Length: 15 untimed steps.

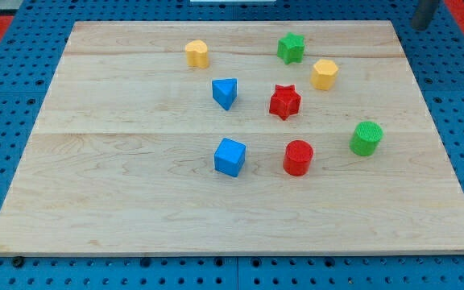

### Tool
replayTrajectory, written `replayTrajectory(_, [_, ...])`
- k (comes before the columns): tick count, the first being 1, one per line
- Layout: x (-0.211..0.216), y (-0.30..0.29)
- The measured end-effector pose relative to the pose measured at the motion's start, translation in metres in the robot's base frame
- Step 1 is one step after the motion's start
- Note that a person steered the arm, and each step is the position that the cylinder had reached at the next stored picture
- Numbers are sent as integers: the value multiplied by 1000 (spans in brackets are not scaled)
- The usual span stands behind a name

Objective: Slide green circle to the left side of the board

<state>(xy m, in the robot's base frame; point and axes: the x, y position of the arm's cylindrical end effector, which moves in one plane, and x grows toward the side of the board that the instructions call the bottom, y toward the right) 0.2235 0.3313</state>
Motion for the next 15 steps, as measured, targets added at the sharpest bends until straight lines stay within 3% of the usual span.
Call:
replayTrajectory(3, [197, -1])
replayTrajectory(4, [235, -21])
replayTrajectory(7, [252, -119])
replayTrajectory(9, [223, -183])
replayTrajectory(11, [194, -212])
replayTrajectory(13, [194, -299])
replayTrajectory(15, [232, -367])
